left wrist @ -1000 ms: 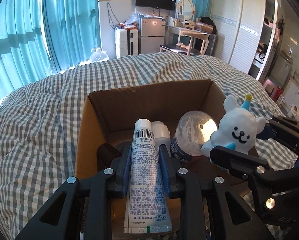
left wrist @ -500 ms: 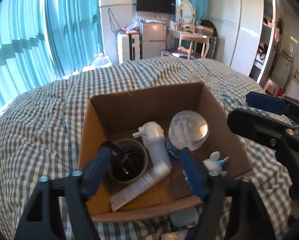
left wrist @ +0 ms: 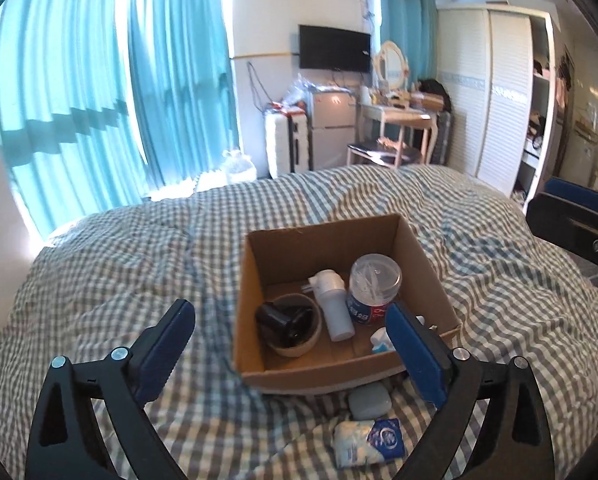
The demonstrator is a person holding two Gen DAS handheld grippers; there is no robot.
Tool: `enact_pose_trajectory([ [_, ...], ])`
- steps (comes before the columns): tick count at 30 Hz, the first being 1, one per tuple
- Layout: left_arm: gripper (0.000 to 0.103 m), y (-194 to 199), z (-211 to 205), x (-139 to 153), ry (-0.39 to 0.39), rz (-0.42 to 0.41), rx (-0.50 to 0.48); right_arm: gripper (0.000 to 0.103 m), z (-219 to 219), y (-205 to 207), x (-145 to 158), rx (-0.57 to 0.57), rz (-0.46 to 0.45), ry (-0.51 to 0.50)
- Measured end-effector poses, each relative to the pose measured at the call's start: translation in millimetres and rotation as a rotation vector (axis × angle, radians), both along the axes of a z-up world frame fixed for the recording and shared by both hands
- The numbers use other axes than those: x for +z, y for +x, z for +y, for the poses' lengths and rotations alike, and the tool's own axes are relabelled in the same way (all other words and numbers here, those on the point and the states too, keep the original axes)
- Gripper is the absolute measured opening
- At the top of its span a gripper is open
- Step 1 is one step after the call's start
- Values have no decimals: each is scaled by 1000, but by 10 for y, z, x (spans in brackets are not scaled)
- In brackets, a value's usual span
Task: Organize objects
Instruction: 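Grasp the blue-and-white tissue pack with the right tool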
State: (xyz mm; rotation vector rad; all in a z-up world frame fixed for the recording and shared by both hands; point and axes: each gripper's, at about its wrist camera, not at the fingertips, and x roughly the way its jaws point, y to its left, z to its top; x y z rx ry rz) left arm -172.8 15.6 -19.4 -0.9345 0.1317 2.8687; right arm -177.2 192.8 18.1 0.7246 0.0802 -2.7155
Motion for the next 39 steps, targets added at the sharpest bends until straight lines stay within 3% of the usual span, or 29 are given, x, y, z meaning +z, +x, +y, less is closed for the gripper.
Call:
enact_pose_trajectory([
  [6,101,367,-280,54,38,17,73,98,-77,369,9,20,16,2],
  [13,102,604,-443,-269,-26,-38,183,98,-276,549,-526,78,-76,23],
  [18,102,595,-506,-619,-38,-117,219,98,-432,406,-1185,103,-233,25],
  [24,102,514,-602,-1016,-29,-223,236,98,-681,135,-1826,115,-390,101],
  [35,102,462,-626,-1215,-3,-255,239,98,-845,-105,-2295,110,-520,168],
  [36,102,457,-624,-1224,-3,-256,239,90,-833,-104,-2300,106,-520,167],
  [39,102,479,-623,-1211,7,-247,235,88,-781,-70,-2284,91,-516,168],
])
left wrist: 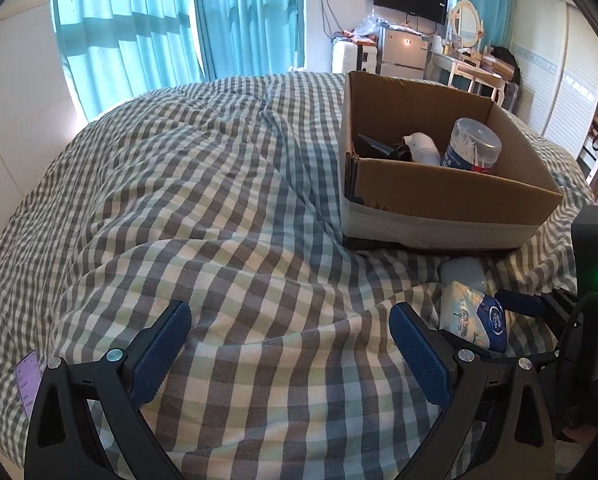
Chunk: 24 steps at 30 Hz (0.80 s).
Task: Organize objects
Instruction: 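Grasp the blue-and-white tissue pack with the right tool, then grasp the white earbud case with the left tool while the right tool holds the tissues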
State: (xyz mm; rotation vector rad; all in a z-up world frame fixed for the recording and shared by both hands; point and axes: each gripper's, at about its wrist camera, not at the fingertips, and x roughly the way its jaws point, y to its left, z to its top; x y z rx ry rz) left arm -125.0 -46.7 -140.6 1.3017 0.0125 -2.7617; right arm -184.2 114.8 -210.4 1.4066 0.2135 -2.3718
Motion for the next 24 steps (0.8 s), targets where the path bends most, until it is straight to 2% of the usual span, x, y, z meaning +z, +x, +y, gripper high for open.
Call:
enact_pose_trajectory([
  [4,102,25,29,45,19,11,-5,87,115,136,129,-17,26,-3],
  [8,102,17,198,139,87,33,-23,87,373,326,502,-63,115,-12],
  [10,102,-38,366,161,128,36,-42,87,538,385,705,-90,171,15],
  [14,102,-178,794,86,78,23,-89,87,766,311,944,-158,259,78],
  [18,102,-349,1028,-87,79,-1,-96,87,978,206,1027,-215,287,80],
  [21,102,-435,1053,-225,106,-25,-89,87,1070,156,971,-234,270,62],
  [24,102,-505,1106,-358,94,-33,-85,87,1139,105,886,-233,239,33],
])
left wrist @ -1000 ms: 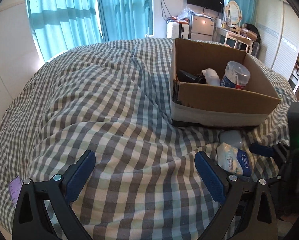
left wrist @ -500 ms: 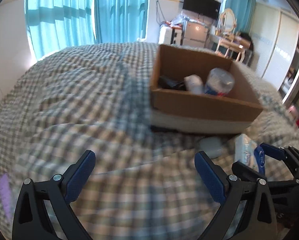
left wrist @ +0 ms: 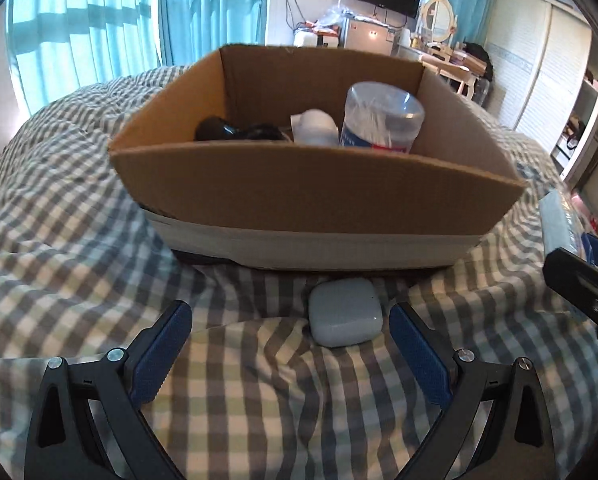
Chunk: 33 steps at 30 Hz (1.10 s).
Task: Organize objects
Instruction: 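Grasp the white earbud case with the left tool while the right tool holds the tissues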
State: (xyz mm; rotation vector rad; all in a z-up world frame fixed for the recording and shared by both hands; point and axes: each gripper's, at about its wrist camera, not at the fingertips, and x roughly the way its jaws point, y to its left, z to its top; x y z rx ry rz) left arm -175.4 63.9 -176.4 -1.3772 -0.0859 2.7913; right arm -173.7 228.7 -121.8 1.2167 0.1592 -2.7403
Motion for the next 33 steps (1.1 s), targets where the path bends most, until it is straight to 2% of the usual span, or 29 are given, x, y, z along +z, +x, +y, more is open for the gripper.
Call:
enact_pose_trajectory([
  [3,98,-72,97,-133,-29,-12,-22,87,45,-53,-107,11,-32,-26],
  [4,92,-100,135,-185,-41,-17,-30,87,60,-81,-136,14,-41,-39],
  [8,83,-191,226,-298,-25,-36,-57,87,127,-124,-219,4,-62,-81],
  [10,68,-221,279,-357,-15,-45,-86,87,137,-134,-249,1,-73,-89],
  [12,67,-239,319,-424,-28,-60,-100,87,116,-136,-258,1,-72,-92],
  [16,55,-229,289,-444,12,-63,-114,87,105,-122,-267,0,-74,-87],
  [21,52,-170,252,-418,32,-94,-114,87,105,-84,-270,-2,-70,-74],
  [27,51,22,138,-296,96,-135,-114,87,77,37,-247,-12,-51,-40],
  [30,51,144,117,-180,71,-116,-115,87,-7,124,-230,-9,-39,1],
  [33,50,269,49,-89,108,-119,-109,87,-93,229,-200,6,-27,15],
])
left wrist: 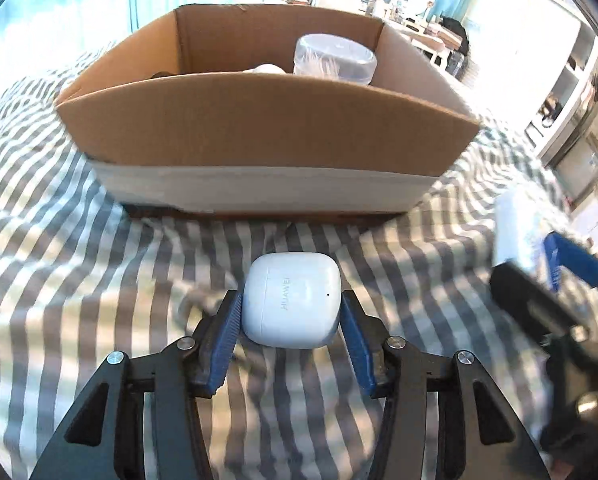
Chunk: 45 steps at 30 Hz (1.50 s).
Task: Organize objects
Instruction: 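Grasp the white earbud case with the left tool while the right tool holds the tissues, then carry the earbud case and tissue pack into the box and release both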
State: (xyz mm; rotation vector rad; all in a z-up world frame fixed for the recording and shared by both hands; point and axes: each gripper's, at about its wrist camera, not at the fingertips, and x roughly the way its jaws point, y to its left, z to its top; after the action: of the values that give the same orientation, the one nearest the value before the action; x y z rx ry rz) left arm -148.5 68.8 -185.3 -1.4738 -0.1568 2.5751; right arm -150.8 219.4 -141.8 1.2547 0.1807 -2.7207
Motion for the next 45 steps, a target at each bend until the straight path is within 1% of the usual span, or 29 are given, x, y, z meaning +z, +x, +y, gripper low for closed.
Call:
enact_pose_trajectory([
  [7,50,393,-141,227,2,63,14,87,-41,256,206,-2,49,-2],
  [8,50,364,-122,243,-4,71,18,87,-50,296,239,0,56,-2],
  [12,50,480,-152,378,-16,109,35,87,-97,460,376,9,84,4],
  [13,50,493,-217,437,-26,123,44,87,-108,505,409,11,94,7],
  [16,50,566,-222,616,-55,161,62,87,-141,634,534,22,124,8],
  [19,50,671,-289,728,-61,196,72,87,-198,761,665,43,155,2],
  [21,50,793,-333,851,-66,219,75,87,-228,823,745,57,170,-4],
  [25,50,941,-434,1089,-77,279,89,87,-247,920,917,99,192,-53],
  [28,50,982,-480,1232,-88,316,88,87,-222,910,1052,125,188,-136],
  [29,50,979,-495,1283,-94,331,90,87,-234,889,1093,130,189,-149],
  [32,50,923,-558,1458,-98,371,95,87,-264,791,1230,142,205,-159],
  [34,50,817,-588,1553,-101,391,93,87,-287,690,1327,150,215,-170],
  [37,50,596,-622,1671,-109,412,89,87,-334,445,1470,166,216,-205],
  [39,50,440,-620,1726,-127,428,82,87,-381,291,1525,170,220,-204],
  [42,50,146,-626,1776,-140,438,68,87,-427,12,1546,172,204,-219],
  [45,51,-184,-635,1735,-146,426,46,87,-459,-287,1455,168,170,-233],
])
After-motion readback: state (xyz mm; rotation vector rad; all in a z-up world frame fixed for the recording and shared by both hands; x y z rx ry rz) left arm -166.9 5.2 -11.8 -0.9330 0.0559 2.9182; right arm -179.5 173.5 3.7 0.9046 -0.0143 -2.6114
